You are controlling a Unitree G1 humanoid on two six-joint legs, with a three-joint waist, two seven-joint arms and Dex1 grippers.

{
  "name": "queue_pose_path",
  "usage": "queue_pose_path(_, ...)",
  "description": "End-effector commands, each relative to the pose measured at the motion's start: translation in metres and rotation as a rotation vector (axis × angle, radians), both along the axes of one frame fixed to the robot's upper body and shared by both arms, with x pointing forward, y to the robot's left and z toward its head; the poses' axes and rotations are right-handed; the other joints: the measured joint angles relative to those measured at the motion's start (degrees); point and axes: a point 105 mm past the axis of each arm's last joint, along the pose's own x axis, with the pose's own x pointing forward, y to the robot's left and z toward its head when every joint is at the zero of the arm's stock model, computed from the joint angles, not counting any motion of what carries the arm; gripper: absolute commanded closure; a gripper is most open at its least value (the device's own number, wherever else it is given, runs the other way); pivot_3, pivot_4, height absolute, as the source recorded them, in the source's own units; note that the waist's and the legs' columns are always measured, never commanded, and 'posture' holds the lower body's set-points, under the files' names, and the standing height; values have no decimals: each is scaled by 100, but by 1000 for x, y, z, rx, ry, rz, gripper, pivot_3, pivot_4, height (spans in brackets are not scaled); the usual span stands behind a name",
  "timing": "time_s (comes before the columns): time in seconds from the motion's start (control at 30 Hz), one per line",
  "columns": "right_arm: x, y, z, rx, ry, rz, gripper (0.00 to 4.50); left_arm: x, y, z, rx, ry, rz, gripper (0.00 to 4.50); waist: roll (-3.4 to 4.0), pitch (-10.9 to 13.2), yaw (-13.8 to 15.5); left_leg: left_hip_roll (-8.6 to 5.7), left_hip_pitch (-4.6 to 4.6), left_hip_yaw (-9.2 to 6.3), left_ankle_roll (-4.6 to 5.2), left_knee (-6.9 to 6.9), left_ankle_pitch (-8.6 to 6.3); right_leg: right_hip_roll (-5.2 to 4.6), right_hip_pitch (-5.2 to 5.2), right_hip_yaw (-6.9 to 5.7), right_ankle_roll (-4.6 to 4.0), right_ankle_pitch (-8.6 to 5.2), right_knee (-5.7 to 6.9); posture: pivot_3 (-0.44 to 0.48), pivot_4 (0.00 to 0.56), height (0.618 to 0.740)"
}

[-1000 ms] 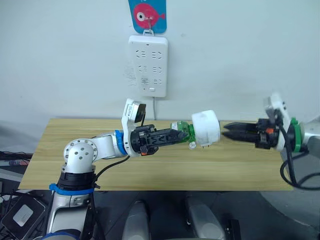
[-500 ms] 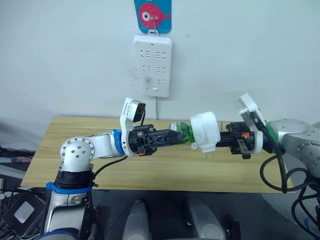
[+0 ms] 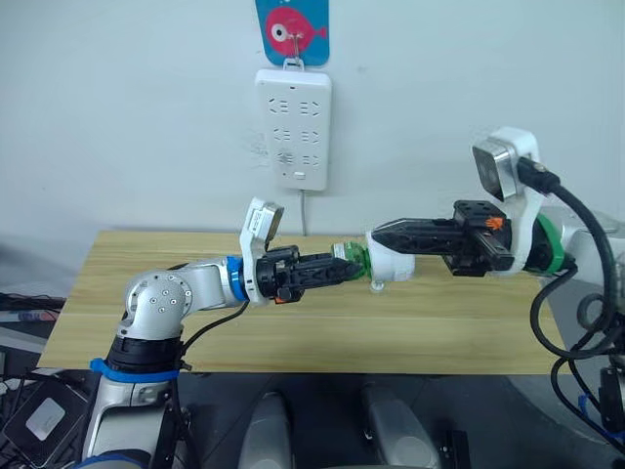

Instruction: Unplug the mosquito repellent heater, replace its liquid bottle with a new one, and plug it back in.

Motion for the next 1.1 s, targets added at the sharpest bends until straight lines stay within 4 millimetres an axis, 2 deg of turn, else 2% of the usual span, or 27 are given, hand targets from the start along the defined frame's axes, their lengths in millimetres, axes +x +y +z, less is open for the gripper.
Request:
queue_pose_path(0.03, 19, -4, 8, 20, -54, -103, 4500, -12, -1, 10, -31, -38, -66, 2237, 0, 0, 1, 0, 0, 0, 0, 0, 0, 0, 0, 0, 0, 0, 0, -187, 207, 725)
queue_pose_path(0.17, 46, -14, 3, 14, -56, -236, 4500, -18, 1, 13, -40, -34, -103, 2237, 0, 0, 0, -1, 0, 1, 0, 1, 0, 0, 0, 1, 0, 0, 0, -185, 207, 725)
queue_pose_path(0.23, 56, -18, -9, -11, -29, -286, 4500, -22, 1, 14, -47, -31, -123, 2237, 0, 0, 0, 0, 0, 1, 0, -2, 0, 0, -2, 0, 0, 0, -2, -186, 208, 725)
queue_pose_path(0.33, 47, -18, -35, -106, 19, -244, 4500, -21, 1, 16, -56, -27, -120, 2237, 0, 0, 7, 2, 0, -1, 0, -6, 0, 0, -2, -2, 0, 0, -2, -184, 208, 725)
queue_pose_path(0.47, 8, -14, -50, -182, 80, -50, 4500, -12, 3, 20, -79, -21, -75, 2237, 1, 0, 18, -1, -3, 0, 1, -10, -1, -2, -6, -1, 0, 0, -2, -182, 208, 725)
queue_pose_path(0.57, -11, -13, -47, -168, 104, 40, 4500, -6, 4, 19, -77, -17, -43, 2237, 0, 0, 19, 0, -1, 0, 1, -8, -1, -1, -4, -2, 1, 0, -2, -184, 208, 725)
queue_pose_path(0.77, -28, -8, -34, -107, 117, 118, 4500, 3, 2, 13, -35, -51, 14, 2237, 0, 0, 3, 1, 0, 2, 1, -3, 0, 2, -2, 2, 2, -1, -3, -194, 208, 725)
queue_pose_path(0.87, -26, -5, -23, -50, 120, 110, 4500, 7, 0, 8, -7, -74, 43, 2237, 0, 0, 1, 0, -1, 2, 1, -4, -1, 1, -2, 2, 1, -1, -7, -196, 207, 725)
queue_pose_path(1.1, -1, -4, -9, 9, 122, -15, 4500, 3, -5, 1, 38, -141, 25, 2237, 0, 0, -2, 0, -1, 3, 1, -5, -1, 2, -3, 2, 1, -1, -7, -193, 202, 725)
